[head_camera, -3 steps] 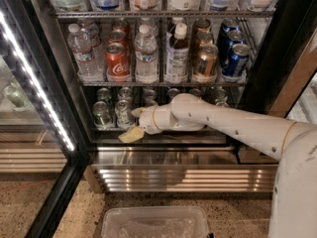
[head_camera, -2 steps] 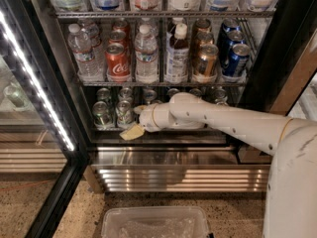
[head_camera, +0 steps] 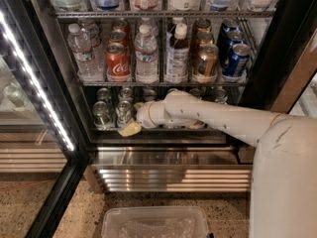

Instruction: Pick 7up can from bottom shelf of fridge

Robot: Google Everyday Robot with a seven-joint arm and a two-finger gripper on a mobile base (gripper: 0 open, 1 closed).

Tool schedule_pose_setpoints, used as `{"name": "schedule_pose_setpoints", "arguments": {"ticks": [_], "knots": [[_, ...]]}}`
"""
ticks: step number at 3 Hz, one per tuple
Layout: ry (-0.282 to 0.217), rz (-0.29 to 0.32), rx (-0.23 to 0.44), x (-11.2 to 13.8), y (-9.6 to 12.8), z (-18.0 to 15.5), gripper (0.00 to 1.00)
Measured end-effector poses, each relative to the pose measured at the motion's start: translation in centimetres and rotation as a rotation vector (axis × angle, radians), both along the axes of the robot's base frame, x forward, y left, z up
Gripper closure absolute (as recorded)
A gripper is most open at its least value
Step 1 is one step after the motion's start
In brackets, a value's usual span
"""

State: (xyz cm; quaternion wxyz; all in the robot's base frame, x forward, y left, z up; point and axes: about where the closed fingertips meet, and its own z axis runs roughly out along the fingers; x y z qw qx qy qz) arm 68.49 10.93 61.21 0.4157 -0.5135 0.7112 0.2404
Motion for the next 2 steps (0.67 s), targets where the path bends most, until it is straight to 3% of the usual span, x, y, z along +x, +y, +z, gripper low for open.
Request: {"name": "schedule_pose_setpoints", "arguments": {"ticks": [2], "knots": [[0.017, 0.064, 0.037, 0.8, 4.3, -0.5, 0.32]]}}
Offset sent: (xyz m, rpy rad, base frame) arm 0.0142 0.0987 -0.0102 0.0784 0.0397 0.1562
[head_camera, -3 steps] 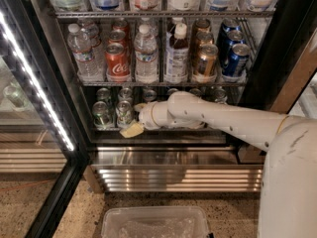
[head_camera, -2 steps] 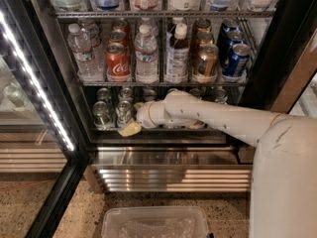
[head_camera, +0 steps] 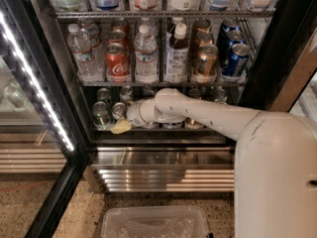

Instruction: Pick 7up can from bottom shelf of fridge

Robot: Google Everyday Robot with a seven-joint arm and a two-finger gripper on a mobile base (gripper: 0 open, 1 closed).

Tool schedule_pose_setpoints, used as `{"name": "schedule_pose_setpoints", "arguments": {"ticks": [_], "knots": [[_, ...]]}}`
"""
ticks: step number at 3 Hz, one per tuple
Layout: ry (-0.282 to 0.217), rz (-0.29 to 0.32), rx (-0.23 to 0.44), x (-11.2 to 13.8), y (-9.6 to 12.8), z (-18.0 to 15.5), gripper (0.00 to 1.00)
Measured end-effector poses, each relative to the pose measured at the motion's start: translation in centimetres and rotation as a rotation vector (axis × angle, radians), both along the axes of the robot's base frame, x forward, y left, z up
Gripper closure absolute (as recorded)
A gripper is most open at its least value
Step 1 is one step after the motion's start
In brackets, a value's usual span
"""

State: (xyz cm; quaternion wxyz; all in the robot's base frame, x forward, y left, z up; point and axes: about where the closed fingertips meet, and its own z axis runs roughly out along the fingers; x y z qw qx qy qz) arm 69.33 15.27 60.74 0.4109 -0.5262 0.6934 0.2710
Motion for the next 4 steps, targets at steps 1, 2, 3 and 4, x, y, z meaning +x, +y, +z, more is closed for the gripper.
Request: {"name": "schedule_pose_setpoints", "arguments": {"ticks": [1, 2, 3, 4], "knots": [[0.006, 0.018, 0.007, -0.01, 1.04, 0.10, 0.49], [0.006, 0.018, 0.007, -0.01, 1.05, 0.10, 0.72], [0.006, 0.018, 0.007, -0.01, 1.05, 0.10, 0.95], [0.006, 0.018, 0.007, -0.02, 1.06, 0.10, 1.00]]}}
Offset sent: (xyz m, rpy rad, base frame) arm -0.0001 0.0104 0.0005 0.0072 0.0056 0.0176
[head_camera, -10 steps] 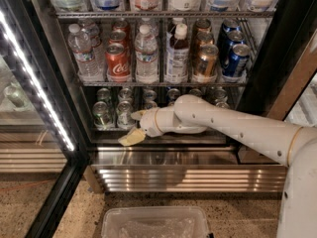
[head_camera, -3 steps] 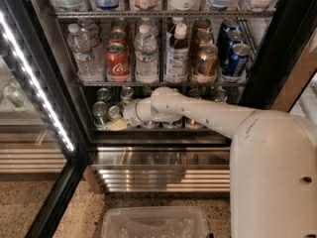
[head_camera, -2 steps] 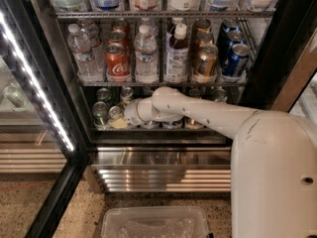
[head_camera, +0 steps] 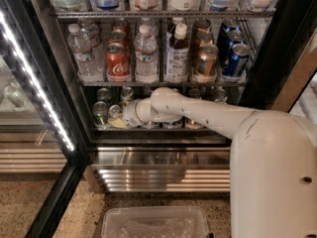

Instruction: Pick 7up can from bottom shelf of fridge

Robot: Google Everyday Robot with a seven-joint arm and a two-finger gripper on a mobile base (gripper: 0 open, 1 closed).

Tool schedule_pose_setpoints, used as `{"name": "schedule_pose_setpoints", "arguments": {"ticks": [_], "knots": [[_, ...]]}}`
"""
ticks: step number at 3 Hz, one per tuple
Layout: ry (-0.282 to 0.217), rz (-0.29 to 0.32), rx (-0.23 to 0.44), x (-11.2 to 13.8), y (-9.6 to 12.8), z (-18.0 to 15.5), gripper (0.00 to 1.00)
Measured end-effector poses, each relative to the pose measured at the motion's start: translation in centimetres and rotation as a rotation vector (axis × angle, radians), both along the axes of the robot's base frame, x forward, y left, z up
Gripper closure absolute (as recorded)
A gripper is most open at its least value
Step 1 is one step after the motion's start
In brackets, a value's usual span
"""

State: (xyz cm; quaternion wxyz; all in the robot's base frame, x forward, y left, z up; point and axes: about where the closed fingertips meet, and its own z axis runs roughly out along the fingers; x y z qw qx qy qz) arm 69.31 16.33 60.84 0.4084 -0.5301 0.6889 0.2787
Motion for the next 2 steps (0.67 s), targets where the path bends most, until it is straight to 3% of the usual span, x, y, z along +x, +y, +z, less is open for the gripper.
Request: {"name": "schedule_pose_setpoints", "arguments": {"ticks": [2], "knots": [[-0.014, -0.005, 0.005, -0.4, -0.8, 1.3, 1.00]]}}
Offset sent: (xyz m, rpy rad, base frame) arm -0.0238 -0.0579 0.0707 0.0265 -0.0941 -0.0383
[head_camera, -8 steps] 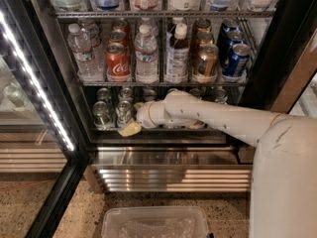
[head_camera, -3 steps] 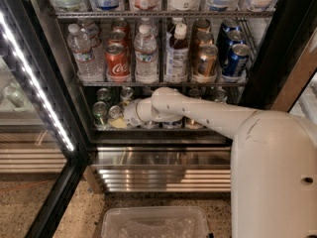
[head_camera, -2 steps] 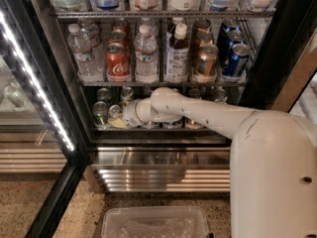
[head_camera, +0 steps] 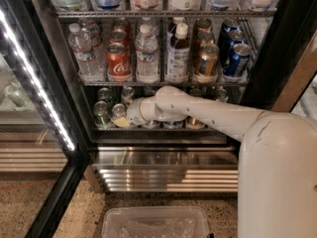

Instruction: Pick 7up can from bottom shelf of fridge

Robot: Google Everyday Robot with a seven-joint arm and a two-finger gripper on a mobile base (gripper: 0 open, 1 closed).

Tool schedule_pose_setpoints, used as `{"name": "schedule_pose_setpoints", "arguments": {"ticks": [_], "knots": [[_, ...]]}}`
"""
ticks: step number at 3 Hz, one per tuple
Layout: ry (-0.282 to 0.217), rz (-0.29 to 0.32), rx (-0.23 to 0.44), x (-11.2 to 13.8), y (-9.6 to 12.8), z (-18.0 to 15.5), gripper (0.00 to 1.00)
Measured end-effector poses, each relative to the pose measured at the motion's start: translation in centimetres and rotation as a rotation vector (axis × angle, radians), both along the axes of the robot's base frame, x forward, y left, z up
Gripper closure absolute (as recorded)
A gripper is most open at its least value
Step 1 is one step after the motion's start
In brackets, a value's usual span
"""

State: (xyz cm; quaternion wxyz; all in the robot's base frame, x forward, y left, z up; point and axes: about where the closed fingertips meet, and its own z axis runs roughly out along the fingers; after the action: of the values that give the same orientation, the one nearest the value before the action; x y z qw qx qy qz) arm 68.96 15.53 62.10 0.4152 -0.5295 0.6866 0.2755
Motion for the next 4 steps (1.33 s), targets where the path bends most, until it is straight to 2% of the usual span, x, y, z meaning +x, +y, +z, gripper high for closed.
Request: {"name": "schedule_pose_setpoints", "arguments": {"ticks": [2, 3, 4], "knots": [[-0.003, -0.021, -0.002, -0.5, -1.5, 1.0, 1.00], [-0.031, -0.043, 0.013, -1.2, -2.2, 3.1, 1.00], [-0.031, -0.043, 0.013, -1.2, -2.2, 3.1, 1.00]]}}
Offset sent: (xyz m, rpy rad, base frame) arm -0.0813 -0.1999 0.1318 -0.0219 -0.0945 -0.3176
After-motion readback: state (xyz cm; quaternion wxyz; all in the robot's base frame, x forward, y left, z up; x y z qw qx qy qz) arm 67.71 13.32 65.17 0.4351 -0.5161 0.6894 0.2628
